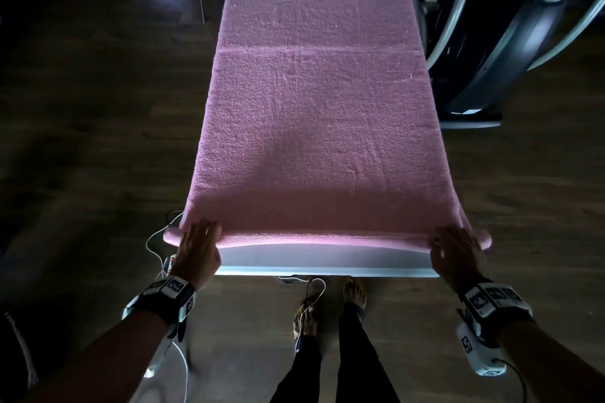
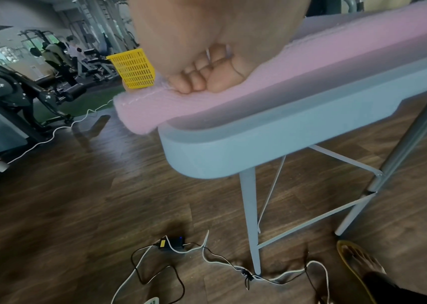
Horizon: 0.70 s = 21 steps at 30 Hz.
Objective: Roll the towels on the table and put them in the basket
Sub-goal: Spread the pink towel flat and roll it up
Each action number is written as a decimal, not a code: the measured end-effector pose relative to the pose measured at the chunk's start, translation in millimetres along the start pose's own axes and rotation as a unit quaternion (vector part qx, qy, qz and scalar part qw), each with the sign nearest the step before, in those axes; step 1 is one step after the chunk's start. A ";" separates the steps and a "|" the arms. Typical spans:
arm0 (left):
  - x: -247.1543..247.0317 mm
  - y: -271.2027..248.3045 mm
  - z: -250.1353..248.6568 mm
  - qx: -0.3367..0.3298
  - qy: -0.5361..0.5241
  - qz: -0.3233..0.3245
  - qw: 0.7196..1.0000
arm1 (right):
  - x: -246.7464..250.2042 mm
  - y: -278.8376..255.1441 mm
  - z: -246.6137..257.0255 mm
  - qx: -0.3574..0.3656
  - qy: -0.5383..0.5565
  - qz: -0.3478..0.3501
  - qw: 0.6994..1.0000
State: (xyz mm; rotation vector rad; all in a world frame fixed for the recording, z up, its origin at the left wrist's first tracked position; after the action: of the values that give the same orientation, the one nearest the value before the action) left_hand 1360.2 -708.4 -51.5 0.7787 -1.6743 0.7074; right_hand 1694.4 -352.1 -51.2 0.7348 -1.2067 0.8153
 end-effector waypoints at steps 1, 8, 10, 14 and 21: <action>-3.8 -1.7 1.1 0.002 -0.003 0.010 1.000 | -4.4 -1.1 -1.8 -0.010 0.014 0.023 1.000; -1.6 7.3 6.6 0.016 -0.032 -0.008 0.999 | -3.3 2.9 -11.7 0.018 0.052 -0.011 0.998; 2.5 10.9 2.0 0.019 -0.021 0.013 1.000 | 0.1 4.9 -12.1 0.013 0.007 0.011 1.000; 12.0 10.6 -6.4 -0.009 0.033 0.050 0.998 | 5.5 6.3 -10.6 0.001 -0.030 0.066 0.997; 9.7 9.1 11.8 0.017 0.015 -0.014 1.000 | 0.0 8.1 -21.3 -0.037 -0.006 0.067 0.997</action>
State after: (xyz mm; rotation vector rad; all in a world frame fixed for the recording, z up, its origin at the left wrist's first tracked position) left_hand 1344.4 -713.5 -45.2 0.8100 -1.6261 0.7267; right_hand 1698.1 -329.9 -55.0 0.6047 -1.3009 0.8715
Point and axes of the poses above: each hand's wrist, its own y-axis towards the middle knuckle, its own x-axis out of the back of the hand, z = x × y, the point moved 6 cm from there along y, towards the middle knuckle, and after that the axes turned 14 degrees about x, right-handed, at the moved point
